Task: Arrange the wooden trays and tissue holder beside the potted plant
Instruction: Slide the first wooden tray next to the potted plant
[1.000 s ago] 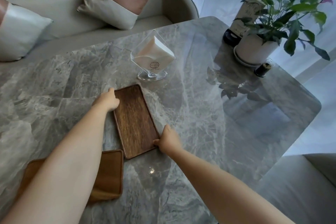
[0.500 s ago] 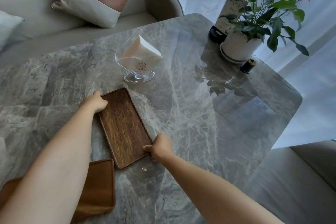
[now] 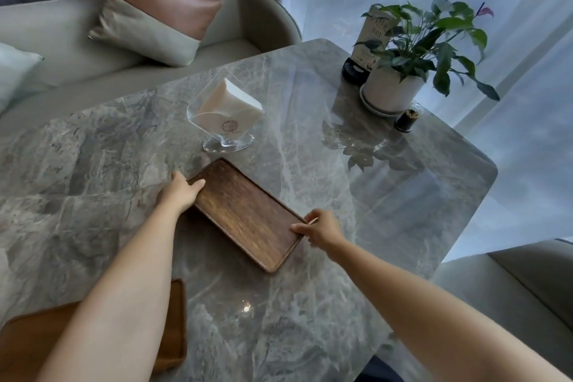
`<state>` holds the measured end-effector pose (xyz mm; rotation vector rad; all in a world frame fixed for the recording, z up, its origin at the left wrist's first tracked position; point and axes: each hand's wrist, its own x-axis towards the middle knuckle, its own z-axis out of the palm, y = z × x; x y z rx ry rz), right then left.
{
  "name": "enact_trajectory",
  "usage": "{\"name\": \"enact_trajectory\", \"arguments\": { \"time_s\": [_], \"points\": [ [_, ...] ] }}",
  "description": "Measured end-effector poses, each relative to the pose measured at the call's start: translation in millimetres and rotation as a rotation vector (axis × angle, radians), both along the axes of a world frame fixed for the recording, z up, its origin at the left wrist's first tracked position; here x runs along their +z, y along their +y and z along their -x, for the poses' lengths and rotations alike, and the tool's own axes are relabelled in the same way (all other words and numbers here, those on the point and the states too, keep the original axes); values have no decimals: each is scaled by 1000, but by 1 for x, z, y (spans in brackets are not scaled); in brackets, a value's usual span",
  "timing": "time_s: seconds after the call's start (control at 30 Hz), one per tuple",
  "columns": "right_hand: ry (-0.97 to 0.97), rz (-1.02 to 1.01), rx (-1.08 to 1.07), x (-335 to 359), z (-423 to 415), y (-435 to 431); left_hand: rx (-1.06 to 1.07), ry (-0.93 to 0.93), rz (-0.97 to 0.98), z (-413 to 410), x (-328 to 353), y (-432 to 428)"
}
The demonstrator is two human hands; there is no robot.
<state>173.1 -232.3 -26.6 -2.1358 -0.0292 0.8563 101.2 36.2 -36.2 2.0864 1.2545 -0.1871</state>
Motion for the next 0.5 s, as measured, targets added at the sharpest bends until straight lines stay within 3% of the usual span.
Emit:
{"name": "enact_trajectory", "arguments": {
  "time_s": [0.5],
  "points": [
    [-89, -4, -182, 44, -148, -107, -168, -66, 15, -144, 18, -105]
  ]
}}
